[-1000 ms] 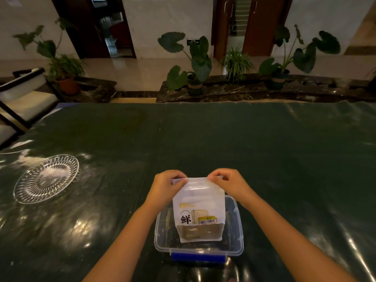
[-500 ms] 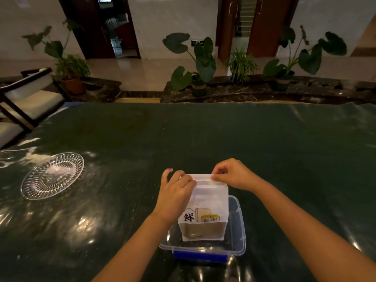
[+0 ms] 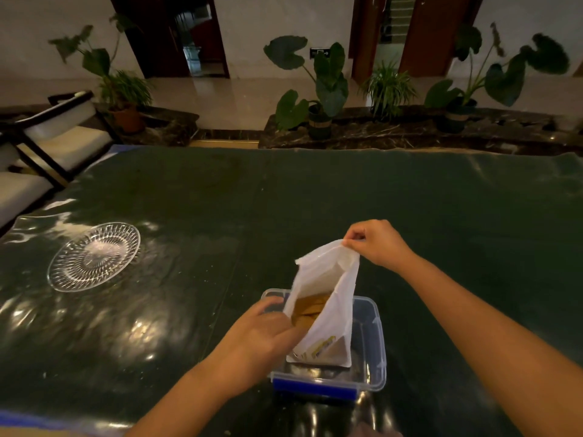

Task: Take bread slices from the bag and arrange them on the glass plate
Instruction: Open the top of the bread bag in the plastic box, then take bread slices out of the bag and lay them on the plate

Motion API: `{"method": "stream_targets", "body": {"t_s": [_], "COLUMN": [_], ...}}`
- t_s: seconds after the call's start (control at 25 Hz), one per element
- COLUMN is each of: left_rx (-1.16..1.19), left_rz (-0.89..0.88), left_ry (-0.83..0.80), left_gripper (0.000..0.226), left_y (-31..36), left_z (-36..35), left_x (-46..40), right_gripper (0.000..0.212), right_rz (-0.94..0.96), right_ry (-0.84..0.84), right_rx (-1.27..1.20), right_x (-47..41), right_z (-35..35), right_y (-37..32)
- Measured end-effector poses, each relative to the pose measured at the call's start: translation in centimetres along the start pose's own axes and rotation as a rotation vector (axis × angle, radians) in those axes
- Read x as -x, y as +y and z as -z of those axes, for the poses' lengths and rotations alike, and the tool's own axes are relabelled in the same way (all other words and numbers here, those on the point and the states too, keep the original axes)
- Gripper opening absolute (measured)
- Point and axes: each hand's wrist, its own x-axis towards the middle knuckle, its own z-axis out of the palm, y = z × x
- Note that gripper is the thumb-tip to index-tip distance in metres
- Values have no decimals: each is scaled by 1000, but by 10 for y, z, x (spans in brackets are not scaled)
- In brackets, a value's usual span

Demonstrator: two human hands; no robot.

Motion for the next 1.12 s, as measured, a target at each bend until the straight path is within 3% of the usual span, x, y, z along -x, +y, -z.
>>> {"method": "stream_targets", "body": {"t_s": [0.08,0.16,0.24,0.32,0.4,0.52,0.56,0.64,0.68,0.76,0.84,0.92,1.04,1.12], "left_rx": [-21,-31,-25,-24,-16,9,35,104,97,-40,-120,-100,81,278], "left_rz": [26,45,58,75,104,127,198,547,736,935,953,963,1043,1139], "left_ry": [-56,-64,-51,-56,-62,-25,19,129,125,-38,-184,-217,-100,40], "left_gripper": [29,31,32,31,31,15,8,23,31,46,49,39,13,16], "left_y": [7,11,12,14,15,20,20,19,16,7,2,-2,-10,-17], "left_z": [5,6,5,2,0,-1,-1,4,3,-6,-16,-22,-18,-12], "left_x": [1,-3,-9,-12,-13,-14,-18,-36,-49,-71,-82,-84,-70,-55], "right_gripper": [2,11,20,15,14,23,26,32,36,42,47,53,63,68], "right_rz": [-54,-55,123,407,542,428,402,385,385,370,358,354,346,339], "right_ry": [-3,-21,18,36,-64,-295,-321,-319,-313,-322,-316,-289,-248,-231], "right_rx": [32,54,102,203,430,702,758,816,825,821,816,826,856,854], "right_x": [-6,-4,11,40,63,69,68,67,68,69,68,69,74,79], "right_z": [-1,-3,-6,-9,-10,-3,0,2,1,-1,-1,-1,0,0], "right_y": [-2,-11,-27,-41,-46,-38,-36,-35,-35,-37,-39,-40,-40,-40]}}
